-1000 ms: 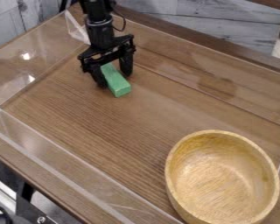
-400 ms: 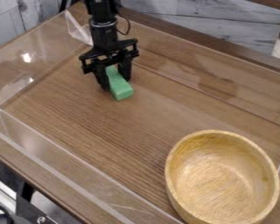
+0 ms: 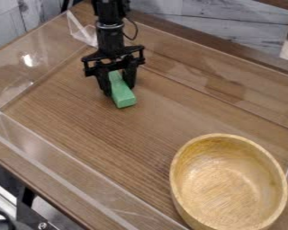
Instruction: Put the green block in the brown bowl
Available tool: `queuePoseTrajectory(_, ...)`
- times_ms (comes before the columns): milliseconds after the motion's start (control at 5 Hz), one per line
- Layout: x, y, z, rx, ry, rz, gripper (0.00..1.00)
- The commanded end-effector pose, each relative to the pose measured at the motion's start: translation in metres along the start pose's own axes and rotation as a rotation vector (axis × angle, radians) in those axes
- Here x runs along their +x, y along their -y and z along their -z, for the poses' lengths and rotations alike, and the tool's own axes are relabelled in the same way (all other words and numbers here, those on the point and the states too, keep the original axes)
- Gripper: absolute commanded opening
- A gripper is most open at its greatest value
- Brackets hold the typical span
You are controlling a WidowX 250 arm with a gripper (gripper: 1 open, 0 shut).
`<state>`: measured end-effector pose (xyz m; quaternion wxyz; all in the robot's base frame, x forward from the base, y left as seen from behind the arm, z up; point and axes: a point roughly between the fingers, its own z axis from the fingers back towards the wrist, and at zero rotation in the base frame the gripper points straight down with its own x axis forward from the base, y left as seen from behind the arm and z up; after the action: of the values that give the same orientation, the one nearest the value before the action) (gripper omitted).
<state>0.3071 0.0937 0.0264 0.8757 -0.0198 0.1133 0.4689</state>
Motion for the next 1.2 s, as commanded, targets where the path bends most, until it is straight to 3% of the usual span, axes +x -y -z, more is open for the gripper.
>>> queuePoseTrajectory(0, -0.003, 0.007, -0.045, -0.045, 0.089, 0.062, 0.00)
queuePoseTrajectory(400, -0.016, 0.005, -0.057, -0.016, 0.073, 0.149, 0.00)
queuePoseTrajectory(1000, -0.036, -0.003, -0.064, -0.034, 0.053, 0.251, 0.00)
